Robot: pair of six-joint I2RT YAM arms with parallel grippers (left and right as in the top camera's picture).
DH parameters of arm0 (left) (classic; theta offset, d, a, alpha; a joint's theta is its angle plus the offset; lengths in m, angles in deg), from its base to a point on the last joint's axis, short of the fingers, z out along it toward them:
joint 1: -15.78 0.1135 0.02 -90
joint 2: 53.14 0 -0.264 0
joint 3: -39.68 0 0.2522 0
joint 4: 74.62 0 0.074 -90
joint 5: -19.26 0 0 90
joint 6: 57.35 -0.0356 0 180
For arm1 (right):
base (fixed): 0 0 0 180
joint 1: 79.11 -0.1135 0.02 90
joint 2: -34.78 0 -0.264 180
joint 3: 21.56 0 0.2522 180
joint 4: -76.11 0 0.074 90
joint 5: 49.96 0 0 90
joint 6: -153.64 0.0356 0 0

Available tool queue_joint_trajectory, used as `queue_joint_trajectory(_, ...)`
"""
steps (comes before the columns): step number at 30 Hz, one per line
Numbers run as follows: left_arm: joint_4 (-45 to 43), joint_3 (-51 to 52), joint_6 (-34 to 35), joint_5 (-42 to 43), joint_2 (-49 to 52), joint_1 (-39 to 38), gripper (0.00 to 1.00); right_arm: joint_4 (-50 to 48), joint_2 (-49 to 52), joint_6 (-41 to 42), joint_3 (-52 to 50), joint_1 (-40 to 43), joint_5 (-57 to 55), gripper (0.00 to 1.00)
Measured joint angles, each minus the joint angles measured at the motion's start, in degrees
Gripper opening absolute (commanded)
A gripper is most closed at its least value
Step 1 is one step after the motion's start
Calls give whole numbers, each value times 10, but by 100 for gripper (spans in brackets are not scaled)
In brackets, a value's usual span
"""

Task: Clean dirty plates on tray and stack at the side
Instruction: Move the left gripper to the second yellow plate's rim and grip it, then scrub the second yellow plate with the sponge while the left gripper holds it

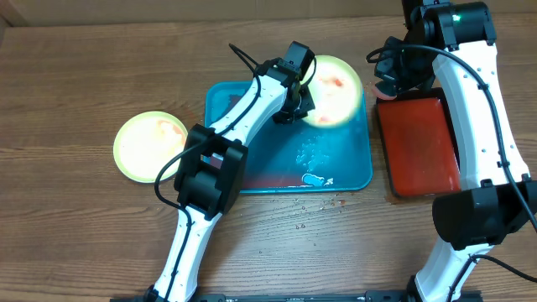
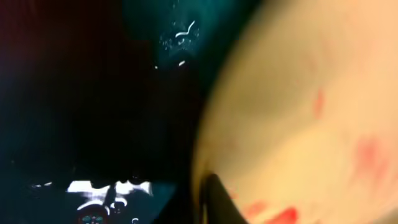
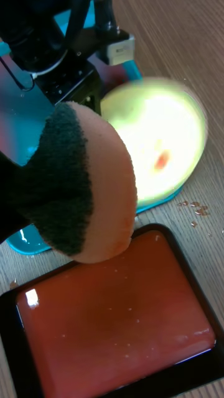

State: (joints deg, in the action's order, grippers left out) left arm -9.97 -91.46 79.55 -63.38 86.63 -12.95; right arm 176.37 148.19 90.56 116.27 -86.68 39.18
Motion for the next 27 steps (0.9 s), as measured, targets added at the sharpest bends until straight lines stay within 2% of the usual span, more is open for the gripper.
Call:
queue_joint_trajectory(6,44,-3,-53,-1,-3,9,4,-6,0,0,0,0,11,4)
queue_joint_trajectory(14,179,-3,-194,1,-24,83,4,-18,27,-29,-1,-10,70,4)
queue_joint_trajectory(21,258,3,-310,-2,-27,141,4,-45,105,-40,-2,-75,84,4)
queue_joint_trajectory(27,280,6,-366,-1,-27,143,4,-87,154,-45,-4,-142,91,4)
